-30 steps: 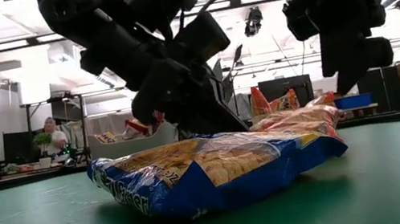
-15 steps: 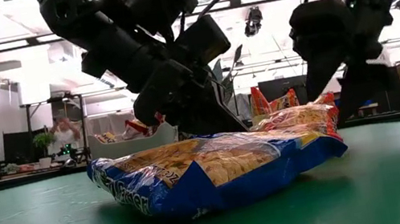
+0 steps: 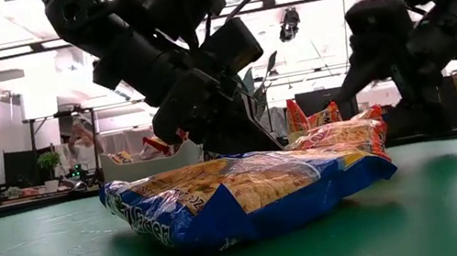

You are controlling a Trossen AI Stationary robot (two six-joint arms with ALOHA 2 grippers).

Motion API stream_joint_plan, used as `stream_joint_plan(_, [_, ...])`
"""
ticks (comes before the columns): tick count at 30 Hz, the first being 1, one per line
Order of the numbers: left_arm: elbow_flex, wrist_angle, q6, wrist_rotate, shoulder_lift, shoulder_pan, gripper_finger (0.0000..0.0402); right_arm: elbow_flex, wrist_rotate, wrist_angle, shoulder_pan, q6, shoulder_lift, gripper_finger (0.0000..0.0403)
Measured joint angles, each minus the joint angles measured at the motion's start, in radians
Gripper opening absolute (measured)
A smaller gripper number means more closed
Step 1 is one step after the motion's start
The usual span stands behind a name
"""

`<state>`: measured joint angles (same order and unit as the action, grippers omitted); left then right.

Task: Sort Maruchan noodles
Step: Put the orange noodle pack into the yellow bin

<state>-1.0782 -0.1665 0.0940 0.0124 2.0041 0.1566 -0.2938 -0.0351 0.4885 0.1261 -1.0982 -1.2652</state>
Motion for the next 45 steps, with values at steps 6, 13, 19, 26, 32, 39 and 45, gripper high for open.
stream_joint_plan(6, [0.001, -0.008, 0.0, 0.0, 0.001, -0.001, 0.0, 0.016, -0.019, 0.006, 0.024, -0.01, 0.0, 0.0338])
stream_joint_plan(13, [0.002, -0.014, 0.0, -0.001, 0.001, -0.001, 0.0, -0.018, -0.045, 0.027, 0.059, -0.006, -0.053, 0.0338])
stream_joint_plan(19, [0.004, -0.018, 0.0, -0.002, 0.002, -0.001, 0.0, -0.058, -0.032, 0.132, 0.064, 0.017, -0.2, 0.0338])
stream_joint_plan(26, [0.006, -0.022, 0.001, -0.002, 0.002, -0.001, 0.0, -0.115, 0.009, 0.182, 0.064, 0.07, -0.263, 0.0323])
stream_joint_plan(32, [0.008, -0.026, 0.001, -0.001, 0.002, -0.002, 0.0, -0.124, 0.013, 0.185, 0.064, 0.114, -0.257, 0.0278])
stream_joint_plan(39, [0.008, -0.032, 0.002, -0.002, 0.002, -0.002, 0.0, -0.124, 0.009, 0.182, 0.063, 0.129, -0.259, 0.0193])
stream_joint_plan(45, [0.009, -0.013, 0.034, -0.004, -0.015, -0.002, 0.0, -0.124, 0.009, 0.183, 0.064, 0.144, -0.257, 0.0134])
